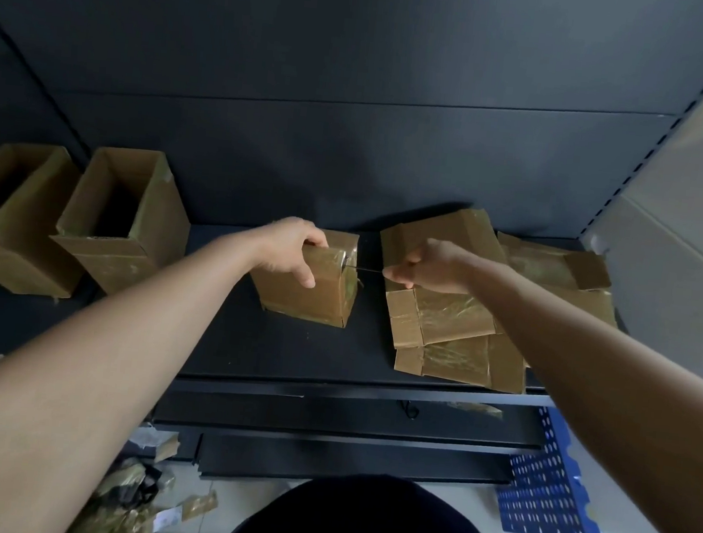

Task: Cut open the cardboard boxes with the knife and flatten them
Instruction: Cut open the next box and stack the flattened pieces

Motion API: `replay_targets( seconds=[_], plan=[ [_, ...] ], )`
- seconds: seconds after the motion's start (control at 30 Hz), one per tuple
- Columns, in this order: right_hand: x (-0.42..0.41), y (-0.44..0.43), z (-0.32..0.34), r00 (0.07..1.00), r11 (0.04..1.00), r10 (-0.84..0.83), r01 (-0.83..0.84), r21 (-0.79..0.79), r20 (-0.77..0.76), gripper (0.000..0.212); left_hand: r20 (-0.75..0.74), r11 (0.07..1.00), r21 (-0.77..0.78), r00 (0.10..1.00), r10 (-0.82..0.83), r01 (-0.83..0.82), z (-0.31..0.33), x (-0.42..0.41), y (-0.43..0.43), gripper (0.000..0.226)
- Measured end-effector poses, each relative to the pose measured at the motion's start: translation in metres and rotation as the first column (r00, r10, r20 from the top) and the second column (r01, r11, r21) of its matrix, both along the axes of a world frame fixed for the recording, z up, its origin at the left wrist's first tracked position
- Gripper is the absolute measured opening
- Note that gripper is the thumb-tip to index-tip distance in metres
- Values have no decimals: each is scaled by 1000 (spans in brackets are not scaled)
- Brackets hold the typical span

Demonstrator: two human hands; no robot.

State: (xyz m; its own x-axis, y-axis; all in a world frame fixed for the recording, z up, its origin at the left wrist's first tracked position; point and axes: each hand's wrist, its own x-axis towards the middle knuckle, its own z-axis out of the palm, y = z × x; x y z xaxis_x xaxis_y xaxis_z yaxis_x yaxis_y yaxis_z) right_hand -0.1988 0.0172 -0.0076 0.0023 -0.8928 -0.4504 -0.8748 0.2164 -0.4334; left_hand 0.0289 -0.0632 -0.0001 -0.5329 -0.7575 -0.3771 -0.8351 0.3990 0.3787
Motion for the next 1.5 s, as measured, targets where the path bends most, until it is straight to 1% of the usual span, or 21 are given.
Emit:
replay_targets(
  seconds=[0.1,0.17,0.2,0.23,0.33,0.43,0.57,0.8,0.9,1.03,1.1,1.2,1.27,1.37,1.47,1.5],
  plan=[
    [7,2,-3,994,997,-16,8,-75,-109,43,-42,1000,7,999,29,-29,-1,2,1,57],
    [16,3,-2,981,990,-32,5,-141,-191,42,-50,999,-16,998,47,-48,-2,3,2,61],
    [22,3,-2,978,987,-48,14,-163,-204,42,-47,998,-39,997,56,-57,-2,2,4,64],
    [29,2,-4,979,986,-69,38,-164,-190,43,-43,996,-66,997,62,-65,-2,3,5,67],
    [47,-3,-12,980,979,-179,169,-118,-85,45,-52,989,-128,996,72,-78,-3,5,11,69],
    [54,-4,-14,964,963,-255,246,-113,-73,46,-60,989,-124,995,79,-85,-5,6,12,69],
    [49,-2,-9,951,957,-277,260,-132,-137,50,-11,988,-138,998,67,-67,-6,5,14,68],
    [45,-5,-7,946,950,-314,312,-33,-82,51,38,988,-150,998,53,-47,-7,3,11,63],
    [52,-4,-8,938,944,-329,324,-61,-114,51,49,988,-152,998,50,-42,-7,0,8,63],
    [68,0,-19,941,939,-337,332,-91,-45,47,50,988,-152,998,44,-36,-9,-3,5,63],
    [56,3,-16,928,929,-364,355,-106,-82,44,56,990,-133,997,54,-46,-10,0,3,59],
    [14,11,-14,869,895,-447,434,-106,-211,46,90,991,-117,993,75,-65,-9,10,-4,54],
    [-3,15,-15,853,886,-464,452,-107,-240,48,96,993,-114,995,27,-16,-6,9,-5,53],
    [0,4,-13,870,877,-477,460,-141,-127,53,114,986,-113,987,-109,122,0,-4,-4,40],
    [10,-10,-8,883,876,-470,466,-121,-5,63,132,982,-82,979,-157,168,11,-10,-5,19],
    [13,-13,-7,888,883,-457,459,-100,47,65,128,983,-77,980,-154,165,12,-10,-7,24]
  ],
)
